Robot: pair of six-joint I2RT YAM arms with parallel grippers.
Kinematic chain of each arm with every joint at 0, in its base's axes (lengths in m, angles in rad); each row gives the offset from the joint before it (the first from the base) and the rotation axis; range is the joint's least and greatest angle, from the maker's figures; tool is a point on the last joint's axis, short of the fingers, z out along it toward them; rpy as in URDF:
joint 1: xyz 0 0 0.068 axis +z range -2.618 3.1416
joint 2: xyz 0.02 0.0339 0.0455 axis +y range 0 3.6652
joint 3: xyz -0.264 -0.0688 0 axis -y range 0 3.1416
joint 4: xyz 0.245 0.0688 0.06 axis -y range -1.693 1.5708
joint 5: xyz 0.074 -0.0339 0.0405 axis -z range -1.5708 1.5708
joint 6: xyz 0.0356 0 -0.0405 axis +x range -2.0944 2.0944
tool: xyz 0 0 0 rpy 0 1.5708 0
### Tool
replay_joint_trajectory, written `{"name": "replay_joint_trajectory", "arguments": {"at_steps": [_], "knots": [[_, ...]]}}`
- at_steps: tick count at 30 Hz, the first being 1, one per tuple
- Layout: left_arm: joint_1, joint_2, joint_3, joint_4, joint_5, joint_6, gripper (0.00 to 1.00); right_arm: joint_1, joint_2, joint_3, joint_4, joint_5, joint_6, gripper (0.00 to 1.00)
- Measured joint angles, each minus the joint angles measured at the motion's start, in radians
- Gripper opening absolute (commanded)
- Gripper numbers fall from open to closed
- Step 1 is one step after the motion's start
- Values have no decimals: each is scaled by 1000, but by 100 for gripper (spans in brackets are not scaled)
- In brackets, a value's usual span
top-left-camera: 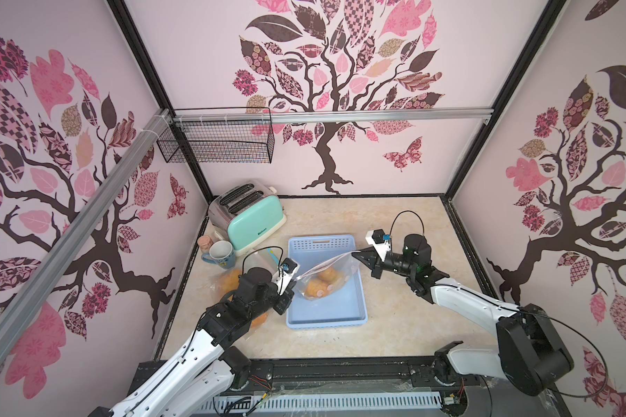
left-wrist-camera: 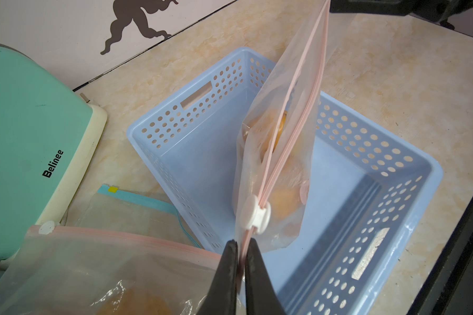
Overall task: Put the potatoes into a zipper bag and zip it
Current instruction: Adjust the zipper food storage bag in the basket.
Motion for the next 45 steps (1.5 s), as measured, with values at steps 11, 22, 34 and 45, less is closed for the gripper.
{"name": "replay_joint_trajectory", "arguments": {"at_steps": [11, 22, 34, 45], "knots": [[0, 6, -3, 0, 14, -9, 0, -4, 0, -7, 29, 0, 26, 0], [0, -39, 97, -145, 47, -3, 0, -5, -79, -13, 19, 18, 72, 73], [0, 74, 420, -463, 145, 12, 0, 21, -357, 94, -55, -139, 61, 67], [0, 135, 449, -498, 283, -23, 0, 325, -187, 178, -207, -108, -62, 55]]}}
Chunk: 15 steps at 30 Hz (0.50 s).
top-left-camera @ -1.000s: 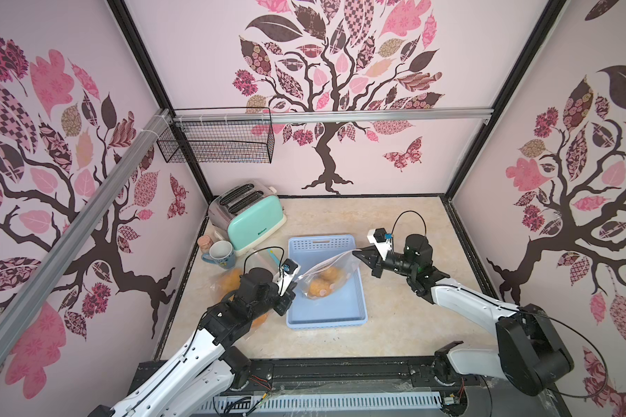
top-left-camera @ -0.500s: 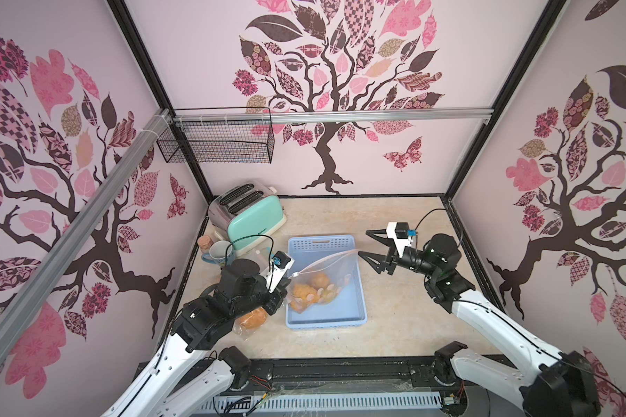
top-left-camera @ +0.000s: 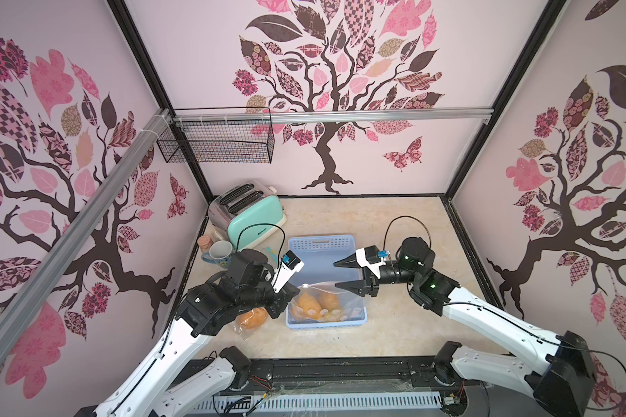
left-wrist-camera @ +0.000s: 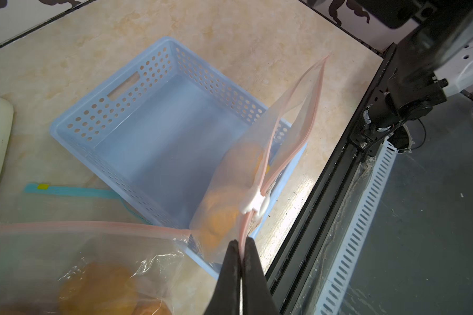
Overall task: Put the potatoes into a zipper bag and zip it
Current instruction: Adjust the zipper food storage bag in the basket, then zip the zipper on the zipper food storage bag.
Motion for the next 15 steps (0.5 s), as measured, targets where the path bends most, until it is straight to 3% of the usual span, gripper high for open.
{"name": "replay_joint_trajectory", "arguments": {"at_steps": [15], "knots": [[0, 79, 4, 10, 32, -50, 0, 100, 138, 100, -88, 98, 3, 50]]}}
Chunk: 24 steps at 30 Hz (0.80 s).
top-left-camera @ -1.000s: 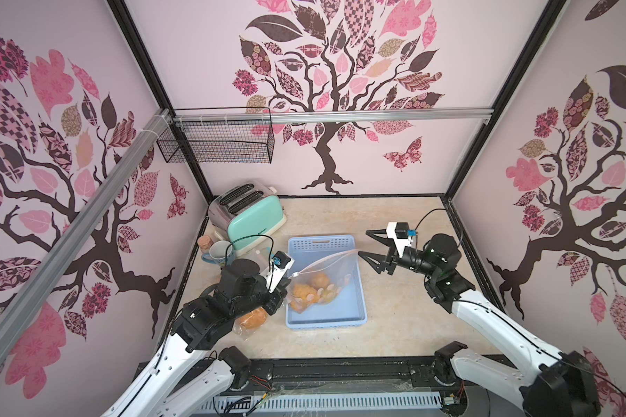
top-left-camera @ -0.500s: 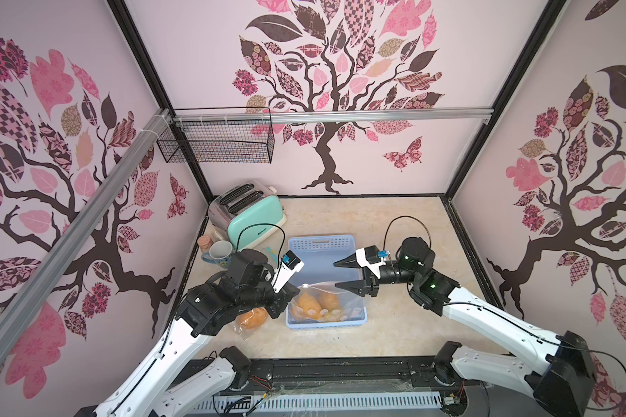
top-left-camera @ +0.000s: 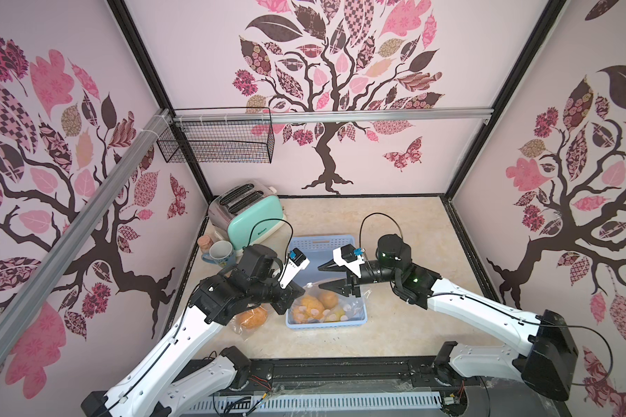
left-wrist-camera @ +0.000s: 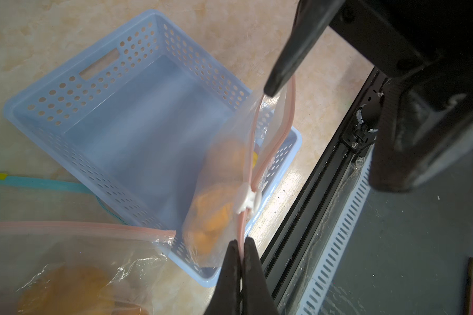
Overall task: Put the potatoes into a zipper bag and zip it
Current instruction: Zip the zipper on the zipper food storage bag.
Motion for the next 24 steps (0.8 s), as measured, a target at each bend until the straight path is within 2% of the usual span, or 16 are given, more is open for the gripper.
{"name": "replay_joint_trajectory", "arguments": {"at_steps": [6, 9, 24], "knots": [[0, 0, 0, 15, 7, -3, 0, 14, 58, 32, -51, 23, -22, 48], [0, 5, 0, 20, 11, -3, 0, 24, 79, 42, -64, 26, -36, 41], [0, 6, 0, 32, 16, -5, 0, 55, 119, 45, -105, 34, -89, 32]]}}
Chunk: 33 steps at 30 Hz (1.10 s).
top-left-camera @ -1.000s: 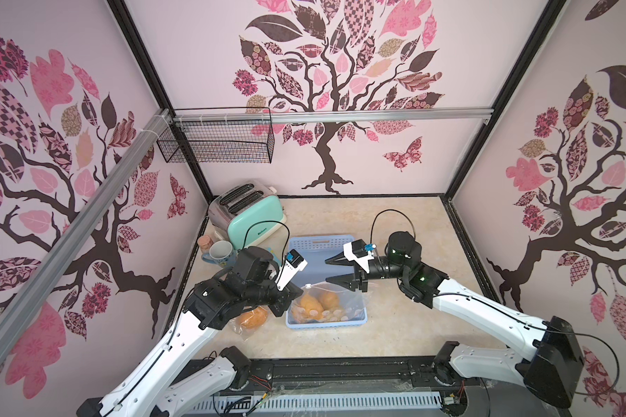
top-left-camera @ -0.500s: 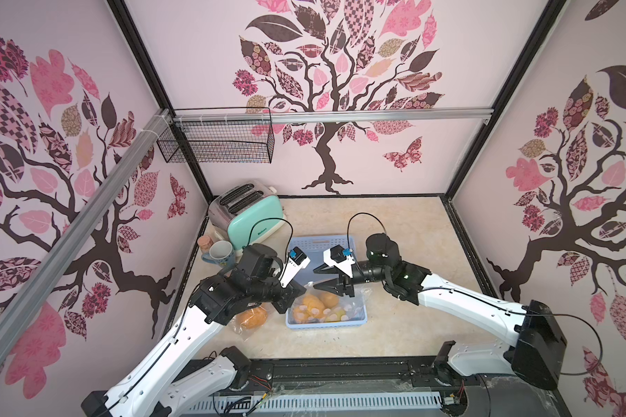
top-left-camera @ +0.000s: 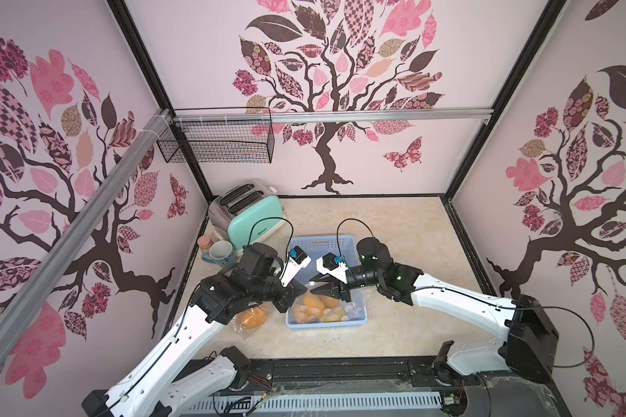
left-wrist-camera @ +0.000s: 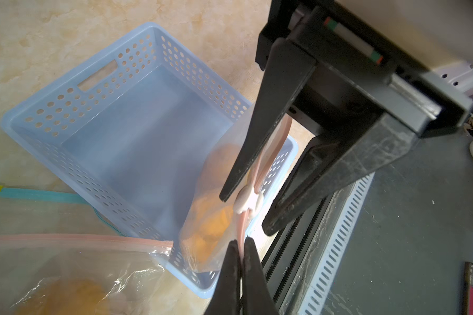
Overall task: Put the potatoes into a zipper bag and zip it
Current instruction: Zip the zipper on the zipper food storage bag.
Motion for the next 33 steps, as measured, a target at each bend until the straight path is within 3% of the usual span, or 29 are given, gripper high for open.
{"name": "replay_joint_trajectory", "arguments": {"at_steps": [13, 20, 25, 33], "knots": [[0, 2, 0, 0, 3, 0, 0, 1, 0, 16, 1, 6, -13, 16], [0, 1, 0, 0, -3, 1, 0, 1, 0, 18, -2, 8, -22, 2], [-2, -16, 13, 7, -55, 4, 0, 7, 0, 68, -59, 31, -18, 2], [-7, -23, 169, -63, -138, 29, 0, 19, -19, 174, -121, 74, -19, 3]]}}
